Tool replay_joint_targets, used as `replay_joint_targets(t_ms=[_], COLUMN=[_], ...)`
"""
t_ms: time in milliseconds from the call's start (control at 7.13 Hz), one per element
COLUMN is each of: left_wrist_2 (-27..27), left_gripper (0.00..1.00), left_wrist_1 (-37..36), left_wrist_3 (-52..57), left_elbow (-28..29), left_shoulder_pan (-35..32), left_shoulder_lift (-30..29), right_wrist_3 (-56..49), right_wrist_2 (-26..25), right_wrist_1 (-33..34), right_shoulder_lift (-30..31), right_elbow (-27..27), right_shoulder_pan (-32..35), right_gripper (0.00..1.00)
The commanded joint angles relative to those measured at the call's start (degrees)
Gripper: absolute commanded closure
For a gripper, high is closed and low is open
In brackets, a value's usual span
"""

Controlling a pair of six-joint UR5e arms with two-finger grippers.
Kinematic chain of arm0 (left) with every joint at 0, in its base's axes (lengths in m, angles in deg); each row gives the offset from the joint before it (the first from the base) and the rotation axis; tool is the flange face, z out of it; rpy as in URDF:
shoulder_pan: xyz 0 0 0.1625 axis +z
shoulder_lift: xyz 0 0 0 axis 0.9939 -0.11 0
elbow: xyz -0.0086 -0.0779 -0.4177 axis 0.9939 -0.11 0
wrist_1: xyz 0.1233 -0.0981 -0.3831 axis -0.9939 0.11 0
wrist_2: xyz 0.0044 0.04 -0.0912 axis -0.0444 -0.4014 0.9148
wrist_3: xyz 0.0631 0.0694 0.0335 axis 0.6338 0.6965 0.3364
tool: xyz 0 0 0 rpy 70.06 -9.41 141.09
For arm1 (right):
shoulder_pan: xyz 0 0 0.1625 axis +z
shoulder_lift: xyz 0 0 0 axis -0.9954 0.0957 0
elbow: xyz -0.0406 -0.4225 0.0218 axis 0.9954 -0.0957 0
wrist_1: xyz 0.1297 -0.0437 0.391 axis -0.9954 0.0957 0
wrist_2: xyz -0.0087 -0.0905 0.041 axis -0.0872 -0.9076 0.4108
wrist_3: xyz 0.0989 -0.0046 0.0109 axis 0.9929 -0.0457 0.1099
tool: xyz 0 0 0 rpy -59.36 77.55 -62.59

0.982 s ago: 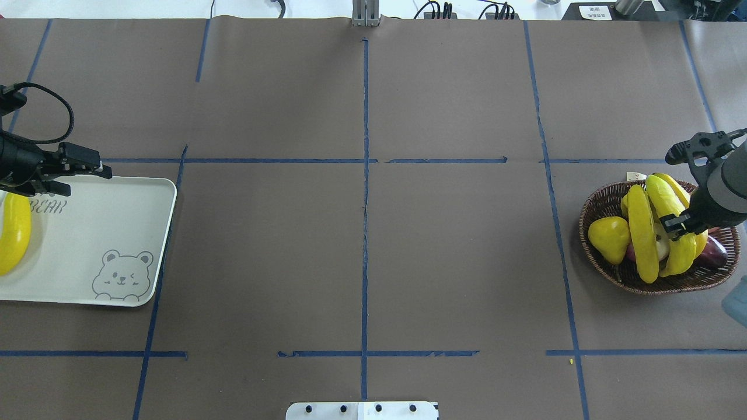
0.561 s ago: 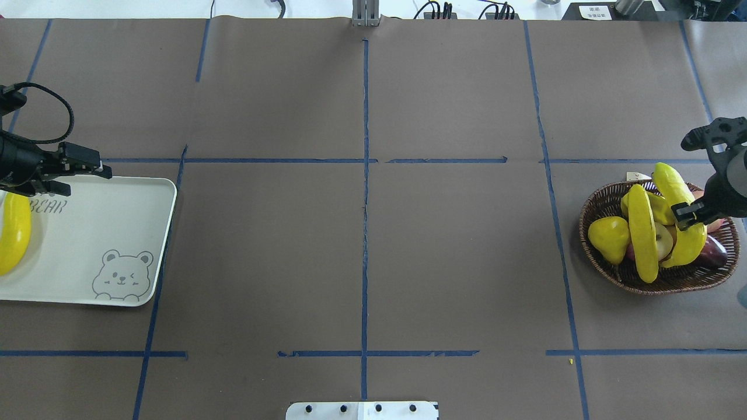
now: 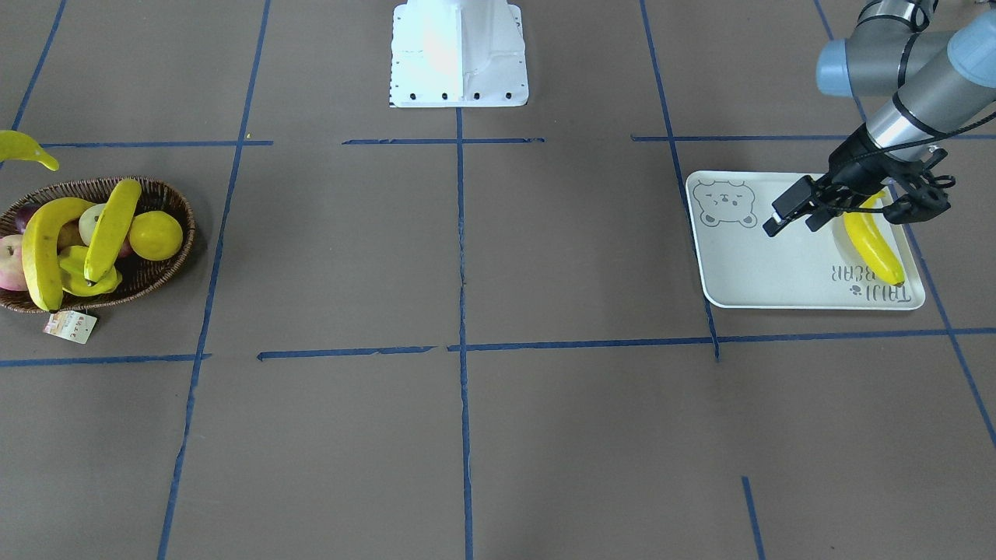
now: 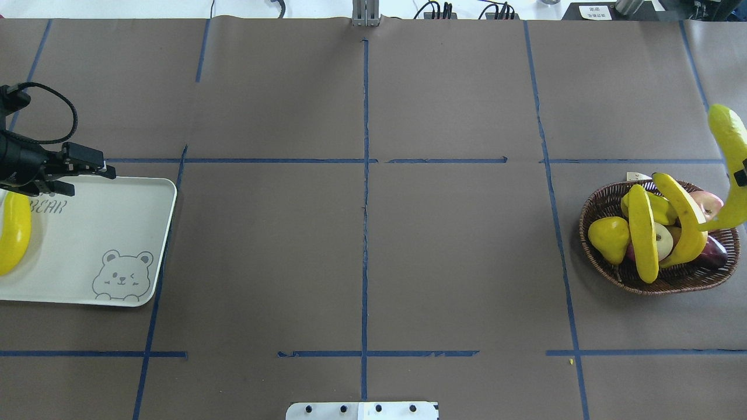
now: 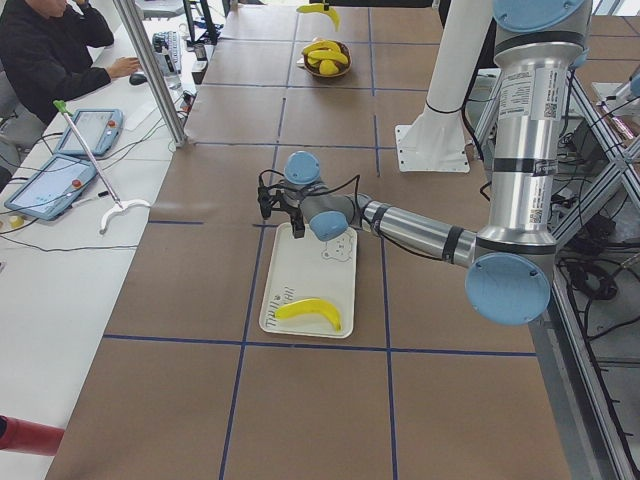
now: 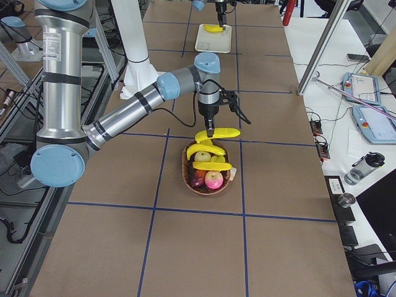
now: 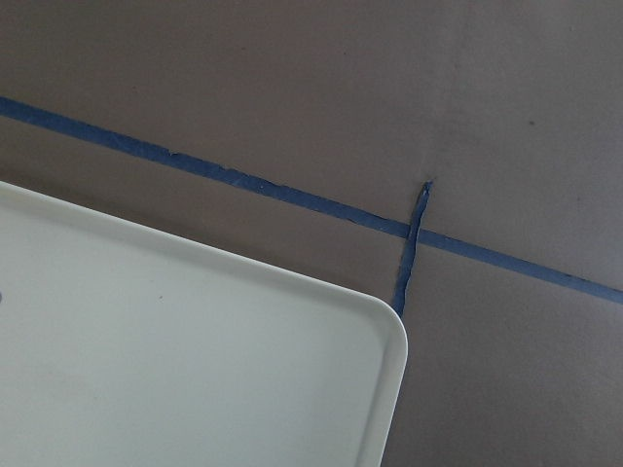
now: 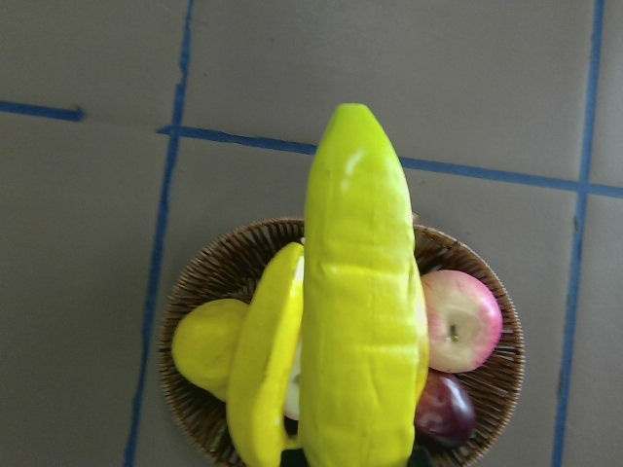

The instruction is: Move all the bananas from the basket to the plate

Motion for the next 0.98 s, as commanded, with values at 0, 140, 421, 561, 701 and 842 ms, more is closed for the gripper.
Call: replay_joint_targets(t_ms=[0, 140, 421, 561, 701, 842], left_wrist_2=[0.5, 0.4, 0.3, 0.1, 0.1, 0.1], left_gripper=[0.0, 0.0, 0.0, 0.0, 0.0, 0.0], left_wrist_1=[0.1, 0.6, 4.2, 12.5, 20.1, 21.5], left_wrist_3=[-4.6, -8.9, -18.5, -25.3, -32.2, -37.1], left_elbow=[0.1, 0.1, 0.1, 0.7, 1.2, 1.0], left_shoulder_pan=[0.5, 2.3, 4.1, 5.6, 6.2, 6.4], left_shoulder_lift=[-4.5, -7.6, -12.1, -12.2, -12.8, -15.6], right_wrist_3=[2.8, 10.7, 25.7, 32.5, 39.1, 43.4], right_wrist_2=[11.5, 13.5, 12.6, 9.7, 6.2, 1.7], right_wrist_1=[0.4, 0.3, -0.2, -5.2, -12.6, -17.4], right_shoulder_lift=[-9.0, -14.8, -25.2, -26.2, -26.2, -26.4], right_elbow=[-3.7, -4.8, -6.1, -6.1, -6.3, -6.5], right_shoulder_pan=[0.7, -4.5, -11.5, -15.6, -20.2, -25.5], right_gripper=[1.0, 1.0, 0.99, 0.99, 0.99, 0.99])
